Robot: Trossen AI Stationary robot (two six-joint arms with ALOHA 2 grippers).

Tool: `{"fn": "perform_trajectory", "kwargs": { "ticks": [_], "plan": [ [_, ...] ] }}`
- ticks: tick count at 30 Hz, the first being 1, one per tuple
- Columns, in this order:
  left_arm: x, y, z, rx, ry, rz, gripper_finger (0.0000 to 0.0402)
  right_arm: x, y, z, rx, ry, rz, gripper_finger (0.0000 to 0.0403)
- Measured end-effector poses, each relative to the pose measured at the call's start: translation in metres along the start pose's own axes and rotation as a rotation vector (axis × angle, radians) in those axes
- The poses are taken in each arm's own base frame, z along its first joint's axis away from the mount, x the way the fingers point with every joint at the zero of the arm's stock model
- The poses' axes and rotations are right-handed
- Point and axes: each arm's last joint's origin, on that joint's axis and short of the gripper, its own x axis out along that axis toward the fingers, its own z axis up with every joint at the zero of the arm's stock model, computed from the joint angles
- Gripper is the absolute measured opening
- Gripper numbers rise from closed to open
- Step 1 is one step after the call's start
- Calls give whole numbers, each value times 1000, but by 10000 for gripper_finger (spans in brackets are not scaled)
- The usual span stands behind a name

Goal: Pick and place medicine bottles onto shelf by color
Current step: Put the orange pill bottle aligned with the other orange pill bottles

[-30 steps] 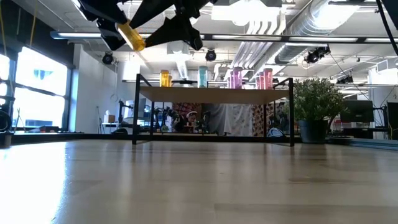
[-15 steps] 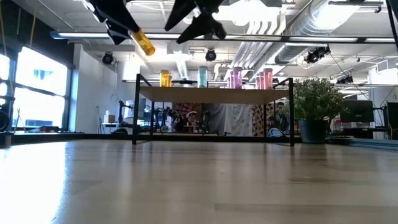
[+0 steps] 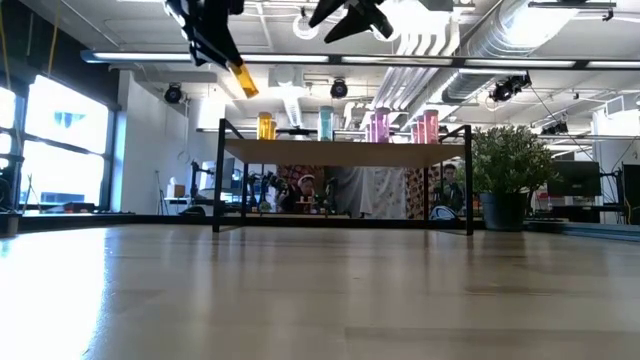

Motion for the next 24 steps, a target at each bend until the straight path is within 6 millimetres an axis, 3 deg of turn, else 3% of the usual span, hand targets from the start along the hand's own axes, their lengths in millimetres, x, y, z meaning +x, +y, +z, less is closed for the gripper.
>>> {"fn": "perform_trajectory", "kwargs": {
  "ticks": [14,24],
  "plan": [
    [32,15,44,-47,181,47,113,-4,-47,2,-28,123,-144,184],
    [54,16,54,-48,353,68,113,-3,-68,3,-33,175,-205,184]
  ]
}}
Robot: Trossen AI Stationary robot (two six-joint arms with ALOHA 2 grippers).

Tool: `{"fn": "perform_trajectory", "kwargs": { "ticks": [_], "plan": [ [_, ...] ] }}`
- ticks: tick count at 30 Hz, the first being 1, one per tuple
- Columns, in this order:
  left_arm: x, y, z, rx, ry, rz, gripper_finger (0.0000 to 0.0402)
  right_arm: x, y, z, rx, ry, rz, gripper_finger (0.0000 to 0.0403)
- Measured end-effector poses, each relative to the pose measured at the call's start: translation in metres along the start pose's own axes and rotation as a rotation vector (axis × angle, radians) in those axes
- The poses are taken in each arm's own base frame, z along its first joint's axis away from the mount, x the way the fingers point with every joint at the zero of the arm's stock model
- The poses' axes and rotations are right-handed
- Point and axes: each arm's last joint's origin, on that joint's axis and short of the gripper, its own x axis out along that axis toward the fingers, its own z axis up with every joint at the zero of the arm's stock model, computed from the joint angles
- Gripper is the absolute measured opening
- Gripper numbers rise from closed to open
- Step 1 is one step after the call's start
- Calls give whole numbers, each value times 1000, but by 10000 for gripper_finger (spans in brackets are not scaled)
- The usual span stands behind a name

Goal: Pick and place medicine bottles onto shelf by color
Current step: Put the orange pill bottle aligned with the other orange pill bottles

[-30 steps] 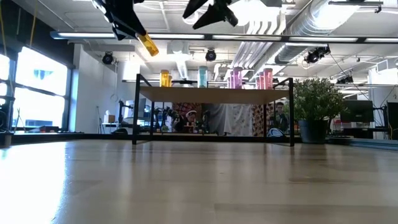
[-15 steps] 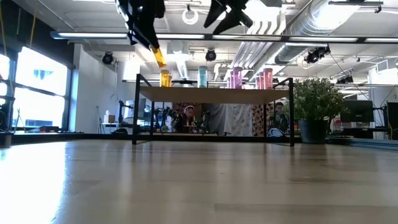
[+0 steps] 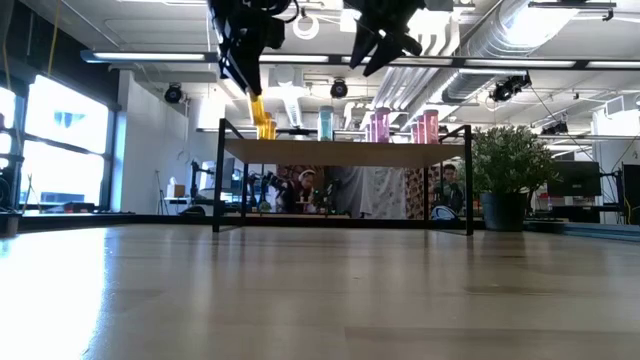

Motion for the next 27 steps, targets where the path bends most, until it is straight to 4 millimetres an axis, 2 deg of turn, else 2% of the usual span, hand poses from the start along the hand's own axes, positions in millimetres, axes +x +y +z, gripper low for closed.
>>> {"fn": "perform_trajectory", "kwargs": {
  "ticks": [14,27],
  "plan": [
    [24,-1,7,-7,74,41,113,1,-6,1,-71,4,-13,184],
    [27,0,8,3,80,64,113,2,-8,2,-102,6,-16,184]
  ]
}}
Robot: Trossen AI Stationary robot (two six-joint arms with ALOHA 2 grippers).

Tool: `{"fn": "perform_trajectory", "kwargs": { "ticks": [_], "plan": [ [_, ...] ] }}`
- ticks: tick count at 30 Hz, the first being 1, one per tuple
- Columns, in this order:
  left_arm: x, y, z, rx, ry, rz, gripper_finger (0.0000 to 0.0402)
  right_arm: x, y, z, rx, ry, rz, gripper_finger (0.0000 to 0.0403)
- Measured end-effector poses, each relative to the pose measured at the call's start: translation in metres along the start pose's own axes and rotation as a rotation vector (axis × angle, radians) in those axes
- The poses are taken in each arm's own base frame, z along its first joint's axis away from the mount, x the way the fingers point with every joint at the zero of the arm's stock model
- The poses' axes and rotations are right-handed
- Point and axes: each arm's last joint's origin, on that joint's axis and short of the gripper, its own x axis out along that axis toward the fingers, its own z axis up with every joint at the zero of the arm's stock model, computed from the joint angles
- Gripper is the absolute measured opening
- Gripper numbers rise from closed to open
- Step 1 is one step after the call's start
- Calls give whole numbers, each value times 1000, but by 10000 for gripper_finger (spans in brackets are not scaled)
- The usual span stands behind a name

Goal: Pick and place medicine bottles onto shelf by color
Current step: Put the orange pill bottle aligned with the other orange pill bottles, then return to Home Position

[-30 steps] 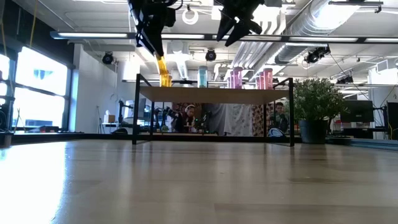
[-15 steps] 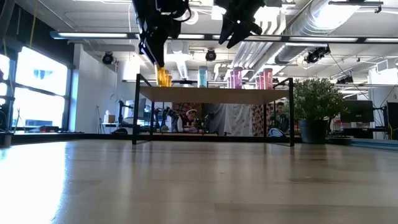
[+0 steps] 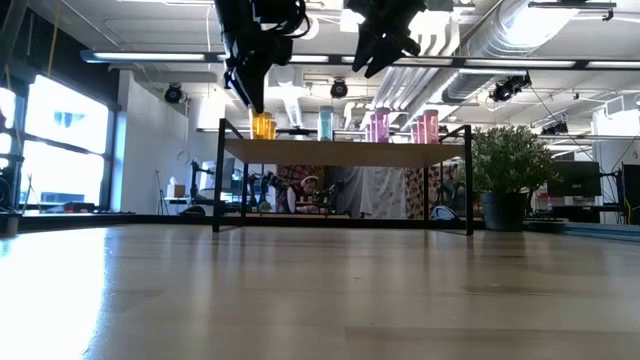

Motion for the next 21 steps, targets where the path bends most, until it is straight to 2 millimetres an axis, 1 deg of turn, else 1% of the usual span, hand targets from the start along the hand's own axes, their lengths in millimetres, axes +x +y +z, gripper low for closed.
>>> {"fn": "perform_trajectory", "kwargs": {
  "ticks": [8,21],
  "plan": [
    [0,0,1,0,-6,2,118,0,0,0,-1,1,0,184],
    [0,1,2,0,-17,15,189,0,0,0,0,1,0,184]
  ]
}}
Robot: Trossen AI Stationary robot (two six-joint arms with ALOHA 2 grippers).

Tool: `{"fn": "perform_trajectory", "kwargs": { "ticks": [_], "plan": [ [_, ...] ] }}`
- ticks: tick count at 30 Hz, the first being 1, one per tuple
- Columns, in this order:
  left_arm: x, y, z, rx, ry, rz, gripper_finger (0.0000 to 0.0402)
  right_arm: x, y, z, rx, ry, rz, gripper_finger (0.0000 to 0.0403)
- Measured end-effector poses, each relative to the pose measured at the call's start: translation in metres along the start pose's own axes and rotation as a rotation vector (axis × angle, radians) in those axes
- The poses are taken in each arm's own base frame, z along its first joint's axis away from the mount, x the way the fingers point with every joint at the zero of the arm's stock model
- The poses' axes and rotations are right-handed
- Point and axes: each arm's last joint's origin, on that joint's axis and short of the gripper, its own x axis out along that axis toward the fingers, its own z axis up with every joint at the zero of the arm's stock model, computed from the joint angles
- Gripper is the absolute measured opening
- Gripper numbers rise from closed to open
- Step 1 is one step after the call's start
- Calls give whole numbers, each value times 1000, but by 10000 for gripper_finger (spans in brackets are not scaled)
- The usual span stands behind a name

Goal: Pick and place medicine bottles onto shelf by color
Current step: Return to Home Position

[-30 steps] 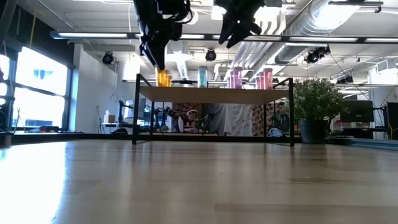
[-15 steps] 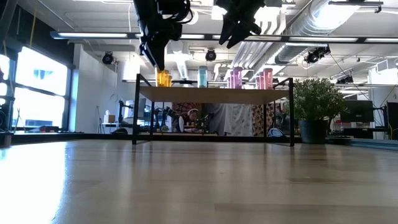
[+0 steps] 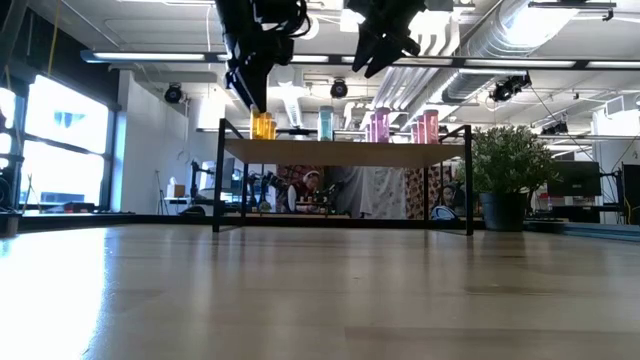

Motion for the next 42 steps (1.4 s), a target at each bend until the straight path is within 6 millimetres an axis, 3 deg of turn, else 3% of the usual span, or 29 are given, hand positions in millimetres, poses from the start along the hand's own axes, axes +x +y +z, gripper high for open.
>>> {"fn": "perform_trajectory", "kwargs": {
  "ticks": [5,12,25,30,35,42],
  "plan": [
    [-6,1,2,9,-15,19,197,0,0,0,-1,2,0,184],
    [-32,2,4,2,-18,18,197,0,0,0,-1,3,0,184],
    [-95,-7,-26,-5,-177,-1,197,0,0,0,85,3,0,184],
    [-125,-30,-47,28,-358,-67,197,-1,3,-1,84,7,29,184],
    [-125,-55,-78,72,-577,-157,197,-4,10,0,88,2,135,184],
    [-98,-67,-130,48,-751,-239,197,-13,25,5,21,-73,253,184]
  ]
}}
